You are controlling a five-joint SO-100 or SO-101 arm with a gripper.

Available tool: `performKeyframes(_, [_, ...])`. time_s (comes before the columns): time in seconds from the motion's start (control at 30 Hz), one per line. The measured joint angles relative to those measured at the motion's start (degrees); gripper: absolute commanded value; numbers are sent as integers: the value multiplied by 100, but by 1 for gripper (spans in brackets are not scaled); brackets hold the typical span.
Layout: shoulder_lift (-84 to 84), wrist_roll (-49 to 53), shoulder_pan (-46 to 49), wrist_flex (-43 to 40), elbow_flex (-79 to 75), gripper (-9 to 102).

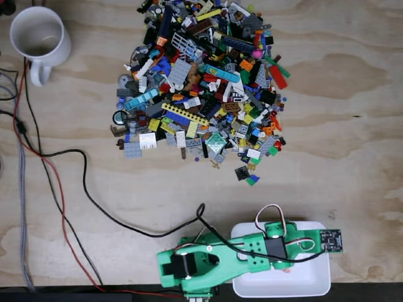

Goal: Find the closest Lego and put it in the bin.

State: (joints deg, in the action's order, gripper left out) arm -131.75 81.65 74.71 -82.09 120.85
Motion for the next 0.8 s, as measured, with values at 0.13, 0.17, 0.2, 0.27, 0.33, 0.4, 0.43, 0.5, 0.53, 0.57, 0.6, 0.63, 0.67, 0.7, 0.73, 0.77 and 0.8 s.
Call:
performKeyframes(0.13, [-545, -519, -1002, 650, -105, 9])
performKeyframes(0.17, [-624, -598, -1626, 721, -105, 2])
performKeyframes(0.2, [-677, -659, -2276, 800, -105, 0])
performKeyframes(0.27, [-782, -773, -3586, 1002, -26, 0])
performKeyframes(0.33, [-914, -835, -4939, 1257, 220, 0])
performKeyframes(0.4, [-1046, -949, -5968, 1380, 475, 0])
performKeyframes(0.43, [-1134, -993, -6311, 1450, 571, 0])
performKeyframes(0.5, [-1380, -1081, -6803, 1626, 949, 0])
performKeyframes(0.53, [-1450, -1081, -7022, 1679, 1107, 0])
performKeyframes(0.57, [-1503, -1081, -7242, 1731, 1239, 0])
performKeyframes(0.6, [-1538, -1081, -7444, 1784, 1354, 0])
performKeyframes(0.63, [-1556, -1099, -7585, 1846, 1468, 0])
performKeyframes(0.67, [-1573, -1125, -7673, 1907, 1547, 0])
performKeyframes(0.7, [-1573, -1151, -7699, 1951, 1626, 0])
performKeyframes(0.73, [-1573, -1178, -7743, 1986, 1661, 0])
performKeyframes(0.77, [-1573, -1230, -7805, 2004, 1670, 0])
performKeyframes(0.8, [-1573, -1222, -7875, 2030, 1670, 0])
